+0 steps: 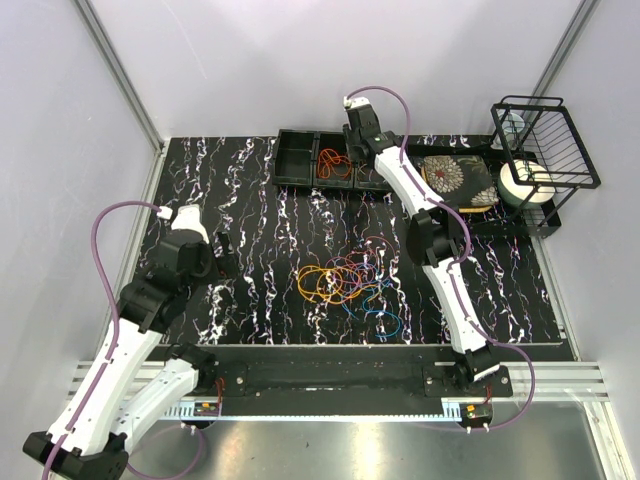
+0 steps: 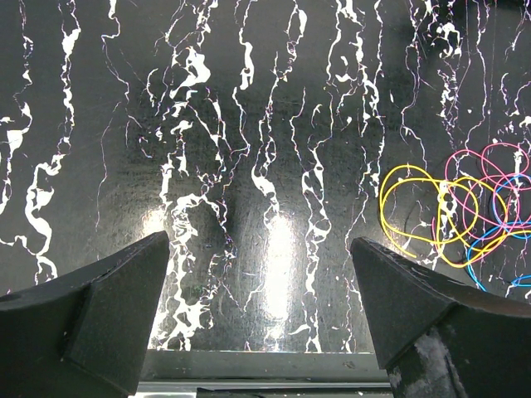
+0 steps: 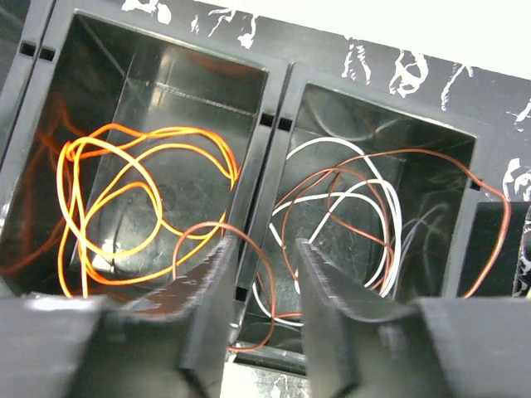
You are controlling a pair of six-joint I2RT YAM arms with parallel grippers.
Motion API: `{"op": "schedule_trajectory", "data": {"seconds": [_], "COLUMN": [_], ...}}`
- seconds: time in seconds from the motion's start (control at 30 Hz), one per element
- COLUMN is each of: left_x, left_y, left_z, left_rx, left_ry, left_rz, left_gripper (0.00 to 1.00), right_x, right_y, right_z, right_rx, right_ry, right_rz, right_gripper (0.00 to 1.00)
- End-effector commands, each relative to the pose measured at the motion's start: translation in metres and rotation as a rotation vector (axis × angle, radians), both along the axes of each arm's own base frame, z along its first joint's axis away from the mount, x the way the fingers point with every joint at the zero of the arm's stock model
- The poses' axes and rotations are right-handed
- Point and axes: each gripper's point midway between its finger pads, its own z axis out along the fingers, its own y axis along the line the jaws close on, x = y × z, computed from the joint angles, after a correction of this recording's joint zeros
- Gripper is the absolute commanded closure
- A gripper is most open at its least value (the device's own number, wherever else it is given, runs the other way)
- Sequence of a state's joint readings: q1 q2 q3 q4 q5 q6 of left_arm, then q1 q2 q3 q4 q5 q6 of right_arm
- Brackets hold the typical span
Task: Untangle the cables
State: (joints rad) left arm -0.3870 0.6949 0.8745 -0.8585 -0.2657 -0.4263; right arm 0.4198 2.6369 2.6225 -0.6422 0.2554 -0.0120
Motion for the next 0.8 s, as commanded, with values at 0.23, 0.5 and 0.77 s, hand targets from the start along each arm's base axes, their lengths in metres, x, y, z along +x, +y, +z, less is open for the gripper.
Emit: {"op": "schedule_trajectory", "data": {"seconds": [0.23, 0.5, 0.77], "left_x": [0.008, 0.008, 0.008], "left_y": [-0.003, -0.002, -0.003], "left_z": [0.008, 0.008, 0.008], "left_rx": [-0.02, -0.02, -0.019], "left_ry": [-0.046, -0.046, -0.045], "left_rz": [-0.001, 0.001, 0.0], "left_gripper": [0.06, 0.06, 0.06], "right_x": [0.02, 0.024, 0.029], "right_y": [-0.006, -0.031, -0.073], "right_z": [0.034, 0.029, 0.018], "right_rx": [0.013, -0.013, -0.006], "right_ry": [-0.128, -0.121, -0.089], "right_rz": [-0.059, -0.122, -0.213], "right_gripper": [0.86, 0.99, 1.0]}}
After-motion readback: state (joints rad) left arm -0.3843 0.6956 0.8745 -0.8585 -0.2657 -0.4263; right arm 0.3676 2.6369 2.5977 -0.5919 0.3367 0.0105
